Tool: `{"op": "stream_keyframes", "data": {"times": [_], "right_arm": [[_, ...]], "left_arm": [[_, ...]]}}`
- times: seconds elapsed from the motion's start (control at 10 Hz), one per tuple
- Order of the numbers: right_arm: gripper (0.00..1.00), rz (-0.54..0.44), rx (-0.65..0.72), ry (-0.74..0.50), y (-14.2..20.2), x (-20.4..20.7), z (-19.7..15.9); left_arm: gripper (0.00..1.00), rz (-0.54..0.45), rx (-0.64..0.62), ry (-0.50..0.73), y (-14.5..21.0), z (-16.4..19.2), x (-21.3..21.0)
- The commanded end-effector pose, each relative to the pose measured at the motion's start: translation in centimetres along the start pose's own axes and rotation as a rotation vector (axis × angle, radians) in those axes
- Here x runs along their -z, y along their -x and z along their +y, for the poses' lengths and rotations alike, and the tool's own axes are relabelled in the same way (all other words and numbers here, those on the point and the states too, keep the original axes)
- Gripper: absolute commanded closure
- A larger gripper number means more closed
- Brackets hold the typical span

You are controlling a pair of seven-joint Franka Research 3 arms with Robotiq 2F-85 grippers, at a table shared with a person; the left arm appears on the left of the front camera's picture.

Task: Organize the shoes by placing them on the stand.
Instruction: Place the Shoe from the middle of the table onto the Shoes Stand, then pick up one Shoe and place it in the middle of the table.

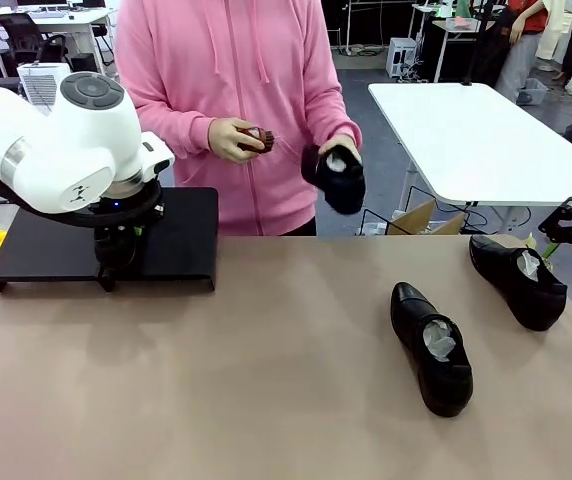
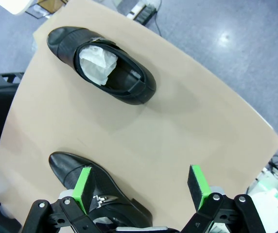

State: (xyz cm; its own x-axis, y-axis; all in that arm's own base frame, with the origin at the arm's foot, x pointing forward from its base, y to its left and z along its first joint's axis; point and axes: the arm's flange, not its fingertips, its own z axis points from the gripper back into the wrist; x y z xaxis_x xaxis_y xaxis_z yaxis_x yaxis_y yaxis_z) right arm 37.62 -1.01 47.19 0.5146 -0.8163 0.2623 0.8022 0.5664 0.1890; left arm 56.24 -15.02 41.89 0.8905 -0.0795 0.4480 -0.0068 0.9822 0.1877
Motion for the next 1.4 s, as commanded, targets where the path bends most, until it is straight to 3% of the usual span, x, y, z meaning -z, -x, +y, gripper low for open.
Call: {"op": "stream_keyframes", "data": {"times": [0.0, 0.2, 0.5, 0.6, 1.3], "right_arm": [[0.00, -0.006, -0.004, -0.013, -0.2, 0.1, 0.1], [0.00, -0.006, -0.004, -0.013, -0.2, 0.1, 0.1], [0.00, -0.006, -0.004, -0.013, -0.2, 0.1, 0.1], [0.00, -0.006, -0.004, -0.013, -0.2, 0.1, 0.1], [0.00, -0.006, -0.004, -0.013, -0.2, 0.1, 0.1]], "left_arm": [[0.38, -0.033, -0.028, -0.019, -0.9, -0.3, 0.2], [0.01, -0.050, -0.055, -0.013, -0.8, 0.0, -0.3], [0.01, -0.046, -0.141, 0.071, 1.4, 0.7, -5.2], [0.01, -0.032, -0.070, 0.016, -1.0, 0.3, -1.4], [0.01, -0.032, -0.070, 0.016, -1.0, 0.3, -1.4]]}}
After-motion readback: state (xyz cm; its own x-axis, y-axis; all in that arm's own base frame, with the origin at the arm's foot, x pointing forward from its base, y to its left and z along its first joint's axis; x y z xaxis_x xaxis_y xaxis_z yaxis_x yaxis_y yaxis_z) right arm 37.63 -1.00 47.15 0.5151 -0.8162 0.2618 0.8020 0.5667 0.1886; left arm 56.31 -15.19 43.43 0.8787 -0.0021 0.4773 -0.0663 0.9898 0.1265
